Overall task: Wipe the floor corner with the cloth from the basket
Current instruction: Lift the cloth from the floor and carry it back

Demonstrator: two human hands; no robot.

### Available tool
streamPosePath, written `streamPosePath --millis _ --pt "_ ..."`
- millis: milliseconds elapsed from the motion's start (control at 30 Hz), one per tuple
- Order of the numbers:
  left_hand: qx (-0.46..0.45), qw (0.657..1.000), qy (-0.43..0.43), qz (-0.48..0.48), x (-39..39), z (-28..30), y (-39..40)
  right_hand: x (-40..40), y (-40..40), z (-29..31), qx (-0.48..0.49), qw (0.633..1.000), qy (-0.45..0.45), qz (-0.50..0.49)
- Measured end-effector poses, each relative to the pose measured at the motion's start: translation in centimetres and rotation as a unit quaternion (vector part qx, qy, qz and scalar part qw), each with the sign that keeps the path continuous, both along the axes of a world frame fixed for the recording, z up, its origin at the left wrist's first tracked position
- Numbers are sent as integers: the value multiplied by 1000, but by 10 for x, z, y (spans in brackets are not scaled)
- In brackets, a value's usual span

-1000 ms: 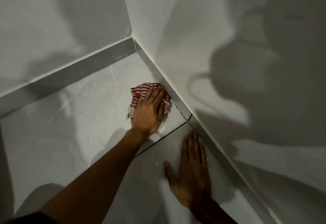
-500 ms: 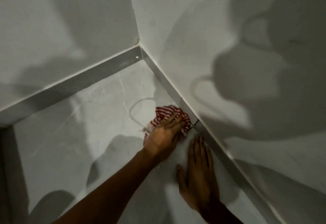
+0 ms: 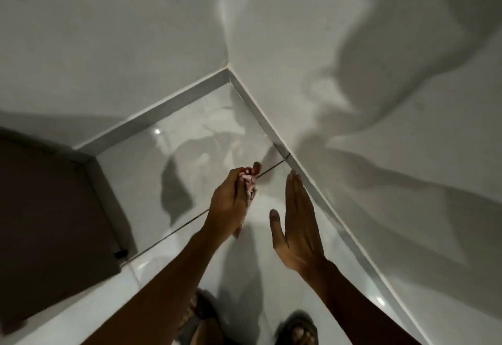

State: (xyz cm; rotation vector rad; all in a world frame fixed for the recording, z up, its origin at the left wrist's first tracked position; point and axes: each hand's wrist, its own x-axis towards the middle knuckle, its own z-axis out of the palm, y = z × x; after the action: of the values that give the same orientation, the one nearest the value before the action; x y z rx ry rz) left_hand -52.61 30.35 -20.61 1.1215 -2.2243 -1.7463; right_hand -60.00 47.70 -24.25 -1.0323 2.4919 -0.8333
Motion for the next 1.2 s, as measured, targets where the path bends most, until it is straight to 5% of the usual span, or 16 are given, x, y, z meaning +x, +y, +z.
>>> streamPosePath --millis 367,533,800,1033,1200 --pt "20 979 49 198 126 293 -5 101 -63 312 -56 995 -44 65" --pt "41 947 69 311 201 350 -32 151 -105 365 -112 990 -50 73" --pt "-10 928 78 364 386 370 -151 290 -234 370 -116 984 -44 129" --pt "-27 939 8 343 496 316 -242 393 -328 331 -52 985 -107 126" --pt "-92 950 -55 294 527 262 -286 410 -380 271 14 976 12 216"
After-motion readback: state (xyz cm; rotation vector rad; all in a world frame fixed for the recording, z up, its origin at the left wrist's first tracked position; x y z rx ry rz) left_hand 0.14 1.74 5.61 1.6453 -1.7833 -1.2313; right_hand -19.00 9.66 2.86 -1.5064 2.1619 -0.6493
